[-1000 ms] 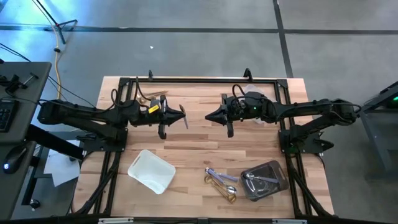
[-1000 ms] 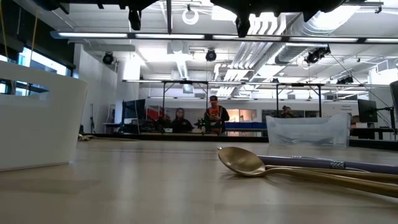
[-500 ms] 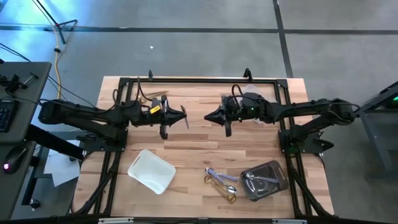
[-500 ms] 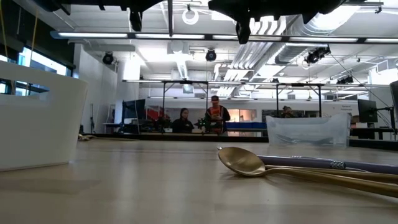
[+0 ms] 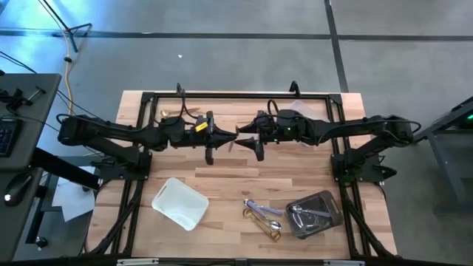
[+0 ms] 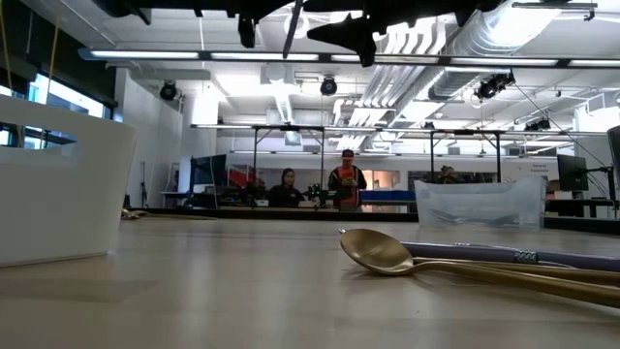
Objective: Sort silverware by color (type)
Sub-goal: Put the violet spoon into the black bin
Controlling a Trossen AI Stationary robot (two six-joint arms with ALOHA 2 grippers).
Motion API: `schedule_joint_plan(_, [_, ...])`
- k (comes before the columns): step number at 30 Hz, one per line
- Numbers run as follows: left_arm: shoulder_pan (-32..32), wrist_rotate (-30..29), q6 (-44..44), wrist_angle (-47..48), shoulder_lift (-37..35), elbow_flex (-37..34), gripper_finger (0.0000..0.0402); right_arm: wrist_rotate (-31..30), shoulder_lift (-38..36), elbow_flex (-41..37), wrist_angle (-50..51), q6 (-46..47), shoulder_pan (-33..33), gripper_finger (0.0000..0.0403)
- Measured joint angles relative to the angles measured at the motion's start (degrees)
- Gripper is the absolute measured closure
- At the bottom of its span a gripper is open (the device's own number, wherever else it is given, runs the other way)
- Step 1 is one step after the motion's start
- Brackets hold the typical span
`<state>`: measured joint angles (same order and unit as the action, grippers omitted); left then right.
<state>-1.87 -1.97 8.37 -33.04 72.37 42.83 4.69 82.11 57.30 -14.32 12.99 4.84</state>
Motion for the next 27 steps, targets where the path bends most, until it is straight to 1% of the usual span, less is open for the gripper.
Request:
schedule_joint_plan(2, [0.0, -0.01, -0.3, 0.13, 0.17, 0.07, 0.0401, 0.24, 0.02, 0.0, 0.38, 0.0, 0.02, 0.0186])
schedule_joint_plan(5, [0.07, 0.03, -1.44, 0.07, 0.23, 0.1, 0.0401, 1.84, 0.02, 0.0, 0.34, 0.9, 0.02, 0.0184])
schedule_joint_plan(12, [-0.57, -1.52, -2.11, 0.16, 0.34, 0.17, 0.0401, 8.04, 0.06, 0.0, -0.49, 3.04, -0.07, 0.0183])
schedule_joint_plan(14, [-0.93, -1.49, -1.91, -0.13, 0.34, 0.17, 0.0401, 7.73, 0.06, 0.0, -0.45, 3.04, -0.03, 0.0183])
schedule_joint_plan(17, [-1.18, -0.52, -1.59, -1.22, 0.34, 0.17, 0.0401, 4.31, 0.06, 0.0, -0.47, 1.67, -0.02, 0.0183])
schedule_joint_plan(20, [-1.14, -0.02, -1.05, -1.44, 0.34, 0.17, 0.0401, 2.38, 0.06, 0.0, -0.54, 1.07, -0.02, 0.0183])
schedule_joint_plan(24, [-1.05, -0.03, -0.65, -1.73, 0.53, 0.17, 0.0401, 2.86, 0.06, 0.0, -1.94, 1.49, -0.01, 0.0183])
schedule_joint_plan(27, [-1.11, -0.06, -0.93, -4.45, 1.92, 0.17, 0.0401, 4.02, 0.06, 0.0, -3.36, 1.5, -0.02, 0.0183])
